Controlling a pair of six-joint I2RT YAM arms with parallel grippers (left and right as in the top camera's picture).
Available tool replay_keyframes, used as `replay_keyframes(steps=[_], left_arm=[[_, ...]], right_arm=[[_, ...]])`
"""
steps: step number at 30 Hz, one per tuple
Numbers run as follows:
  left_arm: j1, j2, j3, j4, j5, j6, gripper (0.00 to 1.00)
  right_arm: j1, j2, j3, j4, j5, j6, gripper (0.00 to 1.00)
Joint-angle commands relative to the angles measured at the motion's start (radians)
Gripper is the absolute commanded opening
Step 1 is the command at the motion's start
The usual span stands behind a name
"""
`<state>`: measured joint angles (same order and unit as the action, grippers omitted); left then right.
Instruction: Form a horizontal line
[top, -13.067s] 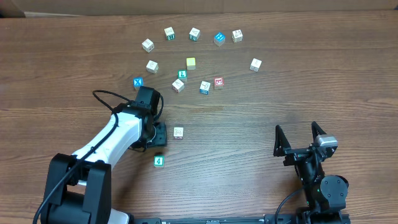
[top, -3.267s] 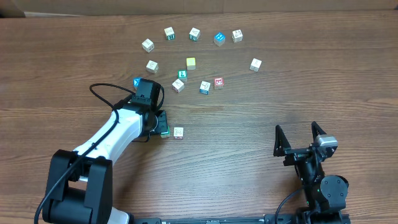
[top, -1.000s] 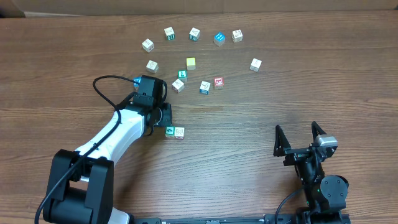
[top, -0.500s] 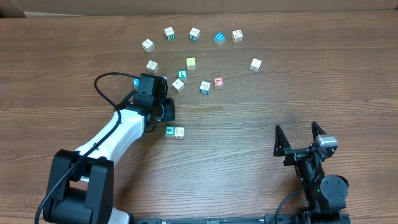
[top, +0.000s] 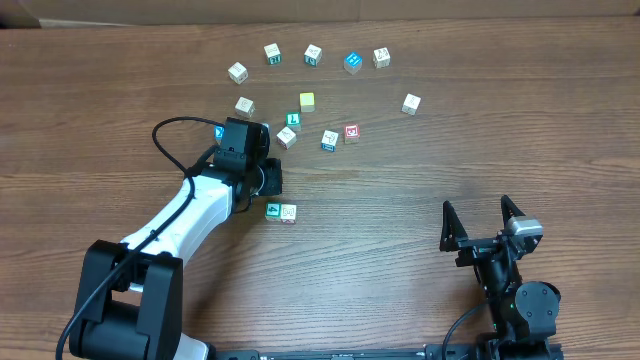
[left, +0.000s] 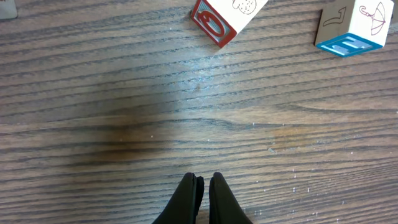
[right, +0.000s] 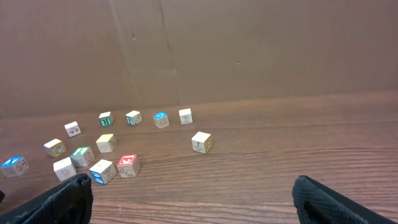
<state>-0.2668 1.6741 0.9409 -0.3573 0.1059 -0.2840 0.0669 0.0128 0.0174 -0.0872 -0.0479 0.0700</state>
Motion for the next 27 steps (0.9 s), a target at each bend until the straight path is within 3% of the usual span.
replay_keyframes(steps=[1,22,27], left_arm=[[-0.003,0.009,-0.008,0.007,0.018,0.014,0.04],[-0.001,0.026,-0.003,0.011,0.017,0.006,0.04],[-0.001,0.026,0.100,-0.072,-0.014,0.007,0.04]], right_arm=[[0.006,-0.010,-0.010,0.006,0.001,-0.008,1.00],[0.006,-0.010,-0.010,0.006,0.001,-0.008,1.00],[0.006,-0.010,-0.010,0.006,0.001,-0.008,1.00]])
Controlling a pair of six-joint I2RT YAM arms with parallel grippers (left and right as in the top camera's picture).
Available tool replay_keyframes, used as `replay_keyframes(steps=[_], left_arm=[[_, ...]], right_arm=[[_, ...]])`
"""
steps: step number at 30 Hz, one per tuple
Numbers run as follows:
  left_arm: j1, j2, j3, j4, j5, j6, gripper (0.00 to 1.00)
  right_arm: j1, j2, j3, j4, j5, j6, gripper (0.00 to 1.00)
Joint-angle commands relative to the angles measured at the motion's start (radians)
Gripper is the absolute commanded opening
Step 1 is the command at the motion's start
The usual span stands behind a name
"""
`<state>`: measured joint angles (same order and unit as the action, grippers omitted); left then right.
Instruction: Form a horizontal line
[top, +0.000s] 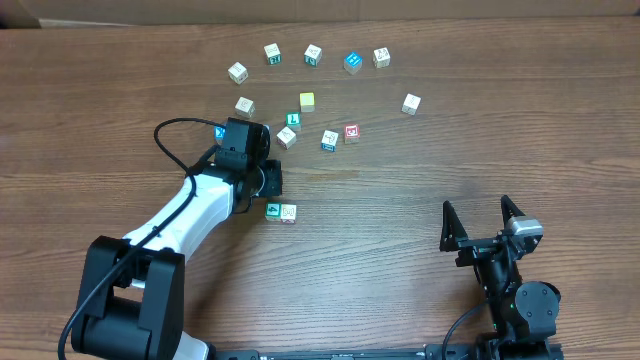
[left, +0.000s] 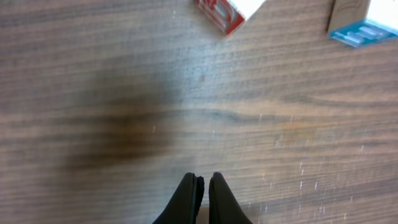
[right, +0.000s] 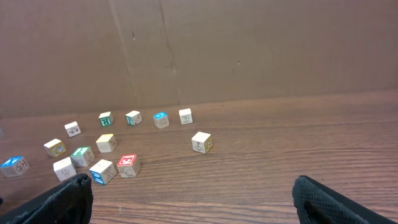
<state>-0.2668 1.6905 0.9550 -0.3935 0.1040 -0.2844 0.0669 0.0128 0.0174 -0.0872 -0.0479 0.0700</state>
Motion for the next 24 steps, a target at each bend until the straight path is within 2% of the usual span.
replay_keyframes(steps=[1,9,24], left_arm=[[-0.001,0.010,0.114,-0.061,-0.018,0.007,0.04],[-0.001,0.010,0.274,-0.253,-0.063,0.007,0.04],[-0.002,0.108,0.275,-0.301,-0.063,0.007,0.04]], right_arm=[[0.006,-0.010,-0.010,0.006,0.001,-0.008,1.00],[0.006,-0.010,-0.010,0.006,0.001,-0.008,1.00],[0.006,-0.010,-0.010,0.006,0.001,-0.008,1.00]])
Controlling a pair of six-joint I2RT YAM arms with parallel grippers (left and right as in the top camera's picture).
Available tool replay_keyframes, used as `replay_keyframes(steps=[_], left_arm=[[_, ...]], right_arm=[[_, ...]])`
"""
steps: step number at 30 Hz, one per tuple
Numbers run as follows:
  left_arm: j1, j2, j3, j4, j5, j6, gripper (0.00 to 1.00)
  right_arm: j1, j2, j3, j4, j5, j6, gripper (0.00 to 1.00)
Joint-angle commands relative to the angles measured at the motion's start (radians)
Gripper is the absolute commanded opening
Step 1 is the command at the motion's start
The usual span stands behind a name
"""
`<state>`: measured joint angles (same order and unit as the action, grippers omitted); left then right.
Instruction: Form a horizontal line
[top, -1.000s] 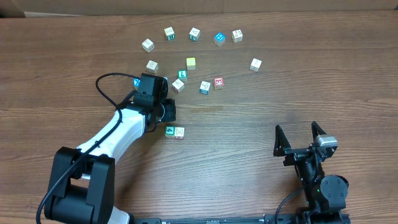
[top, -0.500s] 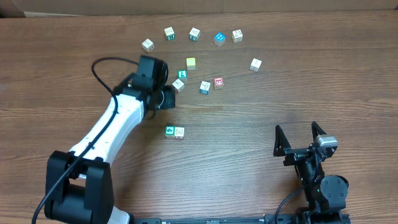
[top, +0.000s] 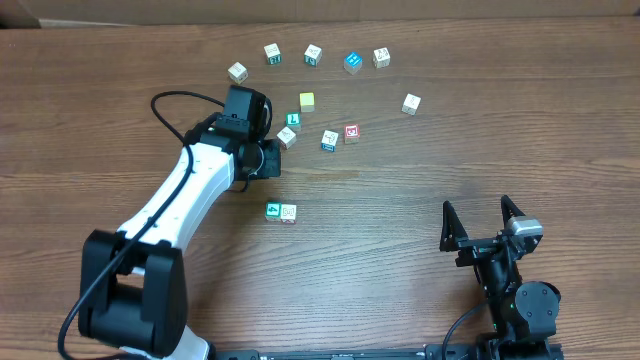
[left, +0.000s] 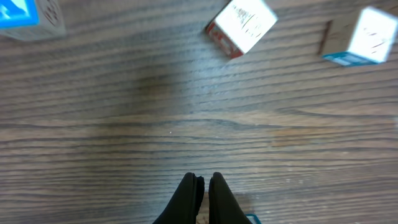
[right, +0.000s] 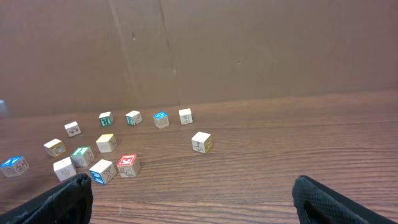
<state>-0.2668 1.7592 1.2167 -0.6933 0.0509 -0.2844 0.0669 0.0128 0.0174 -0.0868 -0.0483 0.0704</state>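
Two small picture blocks, a teal one (top: 272, 211) and a red-edged one (top: 288, 212), sit touching side by side in a short row on the wooden table (top: 420, 170). My left gripper (top: 266, 160) hangs shut and empty just beyond them, near the scattered blocks. In the left wrist view its fingertips (left: 202, 185) are pressed together. Ahead lie a red-edged white block (left: 241, 25), a blue-edged block (left: 360, 40) and a blue block (left: 25, 14). My right gripper (top: 483, 228) stands open at the near right, its fingers (right: 62, 199) wide apart and far from the blocks.
Several loose blocks lie in an arc at the back: a yellow one (top: 307, 101), a green one (top: 293, 120), a red one (top: 351, 131), a blue one (top: 352, 62) and white ones such as the block (top: 411, 103). A black cable (top: 165, 120) loops off the left arm.
My left gripper, still shut, has moved away from the two-block row toward the far cluster and stands higher. The blocks ahead look smaller, and a blue block has come into the left wrist view.
My left gripper was shut and low over the table just beyond the two-block row, and stayed about there at the following moment. Now it is higher and closer to the loose blocks. The right arm stayed open and still, and no block has moved.
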Motion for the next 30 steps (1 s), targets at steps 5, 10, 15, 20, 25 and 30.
replay_keyframes(steps=[5,10,15,20,25,30], left_arm=[[-0.002,0.093,0.014,0.002,-0.010,0.008,0.04],[-0.002,0.106,0.014,0.026,-0.010,0.007,0.04],[-0.002,0.106,0.014,0.051,-0.010,-0.005,0.04],[-0.002,0.111,0.014,0.060,-0.010,-0.004,0.04],[-0.002,0.121,0.013,0.063,-0.010,-0.004,0.04],[-0.002,0.121,0.013,0.063,-0.010,-0.004,0.04]], right_arm=[[0.006,-0.010,-0.010,0.006,0.002,-0.008,1.00],[0.006,-0.010,-0.010,0.006,0.002,-0.008,1.00],[0.006,-0.010,-0.010,0.006,0.002,-0.008,1.00],[0.006,-0.010,-0.010,0.006,0.002,-0.008,1.00],[0.006,-0.010,-0.010,0.006,0.002,-0.008,1.00],[0.006,-0.010,-0.010,0.006,0.002,-0.008,1.00]])
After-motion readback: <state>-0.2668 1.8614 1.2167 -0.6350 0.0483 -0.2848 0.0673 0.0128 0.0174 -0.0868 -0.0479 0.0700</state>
